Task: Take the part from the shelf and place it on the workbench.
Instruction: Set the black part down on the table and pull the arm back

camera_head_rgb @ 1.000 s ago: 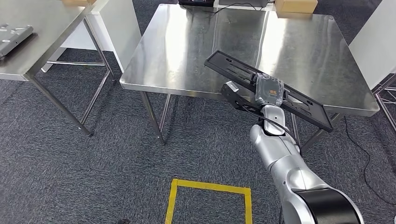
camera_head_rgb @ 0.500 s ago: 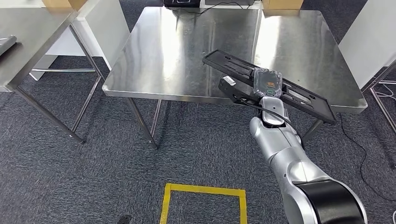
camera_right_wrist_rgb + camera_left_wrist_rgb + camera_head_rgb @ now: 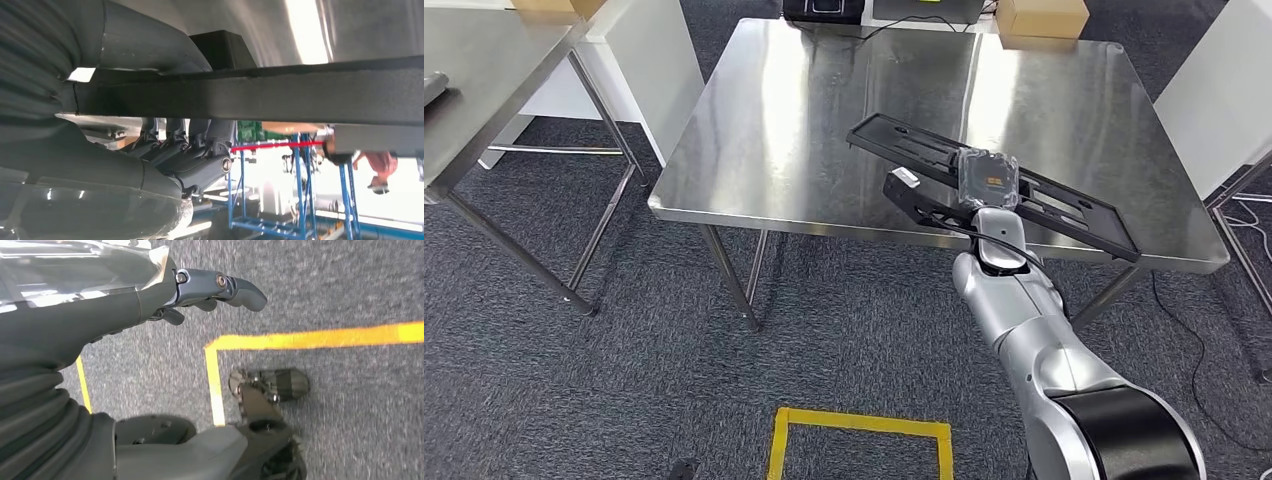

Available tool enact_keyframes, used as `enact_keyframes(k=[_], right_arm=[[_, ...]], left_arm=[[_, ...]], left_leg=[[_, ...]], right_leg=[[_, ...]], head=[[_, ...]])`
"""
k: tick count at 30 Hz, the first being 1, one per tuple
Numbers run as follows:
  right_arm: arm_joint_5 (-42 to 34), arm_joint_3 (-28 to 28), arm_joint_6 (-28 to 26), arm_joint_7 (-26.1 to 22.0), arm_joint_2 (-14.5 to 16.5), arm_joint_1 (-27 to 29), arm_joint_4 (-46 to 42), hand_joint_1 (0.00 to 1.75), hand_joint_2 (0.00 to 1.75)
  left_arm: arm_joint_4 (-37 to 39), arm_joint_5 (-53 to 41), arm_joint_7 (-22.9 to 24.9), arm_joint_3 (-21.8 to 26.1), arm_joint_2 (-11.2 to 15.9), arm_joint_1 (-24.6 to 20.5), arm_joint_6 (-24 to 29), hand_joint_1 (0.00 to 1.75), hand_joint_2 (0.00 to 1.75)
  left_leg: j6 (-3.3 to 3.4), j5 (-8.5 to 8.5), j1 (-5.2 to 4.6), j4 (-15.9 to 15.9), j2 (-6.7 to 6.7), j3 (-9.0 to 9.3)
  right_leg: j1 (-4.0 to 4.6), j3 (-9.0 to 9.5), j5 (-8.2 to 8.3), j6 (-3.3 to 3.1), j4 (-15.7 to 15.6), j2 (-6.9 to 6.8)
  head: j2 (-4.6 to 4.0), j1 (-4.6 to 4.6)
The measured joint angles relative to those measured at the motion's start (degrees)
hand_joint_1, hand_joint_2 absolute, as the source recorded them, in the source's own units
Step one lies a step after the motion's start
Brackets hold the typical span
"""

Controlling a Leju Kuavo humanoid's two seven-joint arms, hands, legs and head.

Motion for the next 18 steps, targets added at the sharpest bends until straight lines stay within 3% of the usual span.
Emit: enact_keyframes(k=[1, 3, 4, 6, 7, 8, 10, 12, 14, 15, 16, 17, 18], right_arm=[[0.14, 0.04, 0.20, 0.03, -0.03, 0.24, 0.05, 1.75, 1.75], [0.37, 0.18, 0.43, 0.11, -0.14, 0.46, 0.12, 1.75, 1.75], [0.47, 0.26, 0.50, 0.14, -0.20, 0.48, 0.17, 1.75, 1.75], [0.58, 0.42, 0.64, 0.15, -0.22, 0.57, 0.26, 1.75, 1.75], [0.60, 0.52, 0.73, 0.16, -0.21, 0.60, 0.27, 1.75, 1.75], [0.60, 0.62, 0.81, 0.19, -0.20, 0.61, 0.26, 1.75, 1.75], [0.61, 0.87, 0.90, 0.29, -0.27, 0.57, 0.24, 1.75, 1.75], [0.62, 1.17, 0.94, 0.36, -0.26, 0.65, 0.23, 1.75, 1.75], [0.63, 1.39, 1.02, 0.36, -0.26, 0.94, 0.26, 1.75, 1.75], [0.63, 1.44, 1.06, 0.36, -0.29, 1.10, 0.27, 1.75, 1.75], [0.63, 1.48, 1.07, 0.35, -0.32, 1.20, 0.28, 1.75, 1.75], [0.62, 1.50, 1.08, 0.35, -0.35, 1.25, 0.28, 1.75, 1.75], [0.62, 1.52, 1.08, 0.35, -0.38, 1.30, 0.29, 1.75, 1.75]], left_arm=[[0.00, -0.02, 0.03, 0.01, -0.03, 0.08, -0.02, 0.00, 1.75], [0.00, -0.07, 0.08, 0.01, -0.09, 0.16, -0.06, 0.00, 1.75], [0.00, -0.07, 0.08, 0.01, -0.10, 0.15, -0.05, 0.00, 1.75], [0.00, -0.08, 0.11, 0.01, -0.07, 0.07, -0.04, 0.00, 1.75], [0.00, -0.10, 0.12, 0.01, -0.05, 0.04, -0.04, 0.00, 1.75], [0.00, -0.16, 0.13, 0.01, -0.03, 0.00, -0.05, 0.00, 1.75], [0.00, -0.39, 0.11, 0.01, -0.01, -0.05, -0.06, 0.00, 1.75], [0.00, -0.68, 0.09, -0.01, -0.02, -0.07, -0.06, 0.00, 1.75], [0.00, -0.86, 0.09, -0.01, -0.01, 0.02, -0.07, 0.00, 1.75], [0.00, -0.94, 0.09, -0.01, 0.00, 0.07, -0.09, 0.00, 1.75], [0.00, -1.01, 0.06, -0.01, 0.01, 0.11, -0.14, 0.00, 1.75], [0.00, -1.07, 0.01, -0.01, 0.02, 0.13, -0.18, 0.00, 1.75], [0.00, -1.13, -0.04, -0.02, 0.05, 0.16, -0.22, 0.00, 1.75]], left_leg=[[-0.16, -0.51, 0.02, 0.01, -0.11, 0.60], [-0.66, -1.70, 0.00, 0.08, -0.20, 2.01], [-0.97, -2.34, -0.08, 0.12, -0.20, 2.56], [-1.58, -3.40, -0.30, 0.25, -0.03, 3.19], [-1.77, -3.67, -0.33, 0.41, 0.04, 3.34], [-1.94, -3.69, -0.27, 1.03, 0.14, 3.09], [-2.46, -2.97, -0.04, 5.16, 0.19, 0.79], [-3.31, -3.48, 0.32, 12.58, 0.21, -4.37], [-3.88, -6.48, 0.62, 17.88, 0.23, -9.49], [-3.93, -7.65, 0.68, 18.31, 0.24, -11.05], [-3.82, -7.77, 0.68, 17.12, 0.24, -11.77], [-3.48, -6.20, 0.61, 14.34, 0.22, -11.69], [-2.95, -2.89, 0.45, 10.58, 0.20, -11.12]], right_leg=[[-0.05, -0.02, 1.24, 0.56, -1.71, -0.05], [-0.20, 2.03, 5.92, 1.69, -9.59, -0.46], [-0.10, 3.07, 7.53, 1.48, -13.11, -0.70], [0.14, 4.42, 9.09, 0.08, -16.36, -0.91], [0.22, 4.81, 8.69, -0.87, -16.41, -0.78], [0.06, 5.37, 8.69, -1.41, -16.45, -0.62], [-0.21, 6.45, 7.95, -2.35, -16.62, -0.43], [-0.33, 7.71, 6.92, -2.90, -16.75, -0.26], [-0.36, 9.13, 5.64, -2.98, -16.78, -0.02], [-0.37, 9.98, 4.93, -2.93, -16.79, 0.11], [-0.37, 10.92, 4.20, -2.84, -16.79, 0.22], [-0.35, 11.93, 3.43, -2.72, -16.81, 0.31], [-0.36, 12.76, 2.63, -2.58, -16.90, 0.37]], head=[[0.00, 0.05], [0.00, 0.20], [0.00, 0.27], [0.00, 0.34], [0.00, 0.26], [0.00, 0.18], [0.00, 0.06], [0.00, 0.00], [0.00, -0.03], [0.00, -0.04], [0.00, -0.03], [0.00, -0.03], [0.00, -0.02]])
